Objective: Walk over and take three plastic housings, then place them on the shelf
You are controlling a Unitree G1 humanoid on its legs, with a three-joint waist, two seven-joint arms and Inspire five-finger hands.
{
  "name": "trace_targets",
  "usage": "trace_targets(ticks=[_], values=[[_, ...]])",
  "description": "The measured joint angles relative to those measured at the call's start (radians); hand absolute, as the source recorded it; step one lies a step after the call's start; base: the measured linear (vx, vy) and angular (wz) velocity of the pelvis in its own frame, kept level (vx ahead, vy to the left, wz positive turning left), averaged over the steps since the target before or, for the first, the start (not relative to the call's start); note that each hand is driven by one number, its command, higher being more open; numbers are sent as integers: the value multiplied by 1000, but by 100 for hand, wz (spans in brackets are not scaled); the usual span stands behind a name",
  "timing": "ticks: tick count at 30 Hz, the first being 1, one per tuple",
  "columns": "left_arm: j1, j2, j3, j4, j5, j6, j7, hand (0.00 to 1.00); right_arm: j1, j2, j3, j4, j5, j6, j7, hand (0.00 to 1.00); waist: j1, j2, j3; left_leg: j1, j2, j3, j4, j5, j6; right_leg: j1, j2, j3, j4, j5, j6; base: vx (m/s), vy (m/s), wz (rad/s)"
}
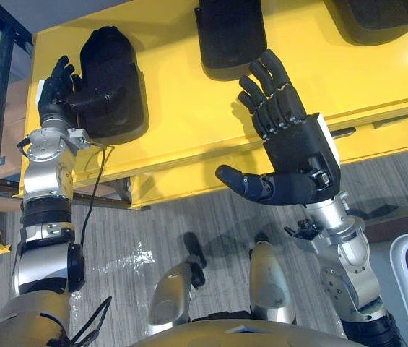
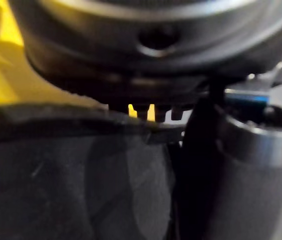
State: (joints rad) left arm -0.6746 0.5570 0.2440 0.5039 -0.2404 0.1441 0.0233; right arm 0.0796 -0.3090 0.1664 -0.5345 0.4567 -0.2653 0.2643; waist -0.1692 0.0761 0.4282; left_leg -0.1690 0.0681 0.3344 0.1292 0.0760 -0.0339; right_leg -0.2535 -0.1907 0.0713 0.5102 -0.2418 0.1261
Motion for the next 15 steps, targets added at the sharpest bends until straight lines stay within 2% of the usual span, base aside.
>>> trace_targets(ticks=[5, 10, 13, 15], values=[[-7, 0, -49, 10, 19, -64, 64, 100, 41, 13, 5, 0, -1, -15, 14, 100, -5, -4, 3, 7, 3, 1, 10, -7, 2, 20, 1, 0, -18, 11, 11, 6, 8, -1], [-24, 0, -77, -5, 33, -195, 172, 100, 95, 32, 26, 3, -2, -75, 39, 100, -11, -25, 9, 57, 14, 5, 20, -25, 0, 91, 8, -3, -56, 22, 11, 26, 14, -9], [-24, 1, -77, -85, 172, -242, 291, 100, 111, 32, 38, 10, -8, -117, 58, 100, -14, -27, 8, 84, 15, 2, 26, -36, 1, 133, 13, -10, -77, 25, 12, 8, 3, -1], [-24, 3, -77, -144, 251, -257, 363, 100, 110, 33, 41, 24, -9, -118, 63, 100, -13, -33, 1, 98, 15, -5, 22, -36, 1, 156, 13, -19, -89, 25, 12, 28, -11, 7]])
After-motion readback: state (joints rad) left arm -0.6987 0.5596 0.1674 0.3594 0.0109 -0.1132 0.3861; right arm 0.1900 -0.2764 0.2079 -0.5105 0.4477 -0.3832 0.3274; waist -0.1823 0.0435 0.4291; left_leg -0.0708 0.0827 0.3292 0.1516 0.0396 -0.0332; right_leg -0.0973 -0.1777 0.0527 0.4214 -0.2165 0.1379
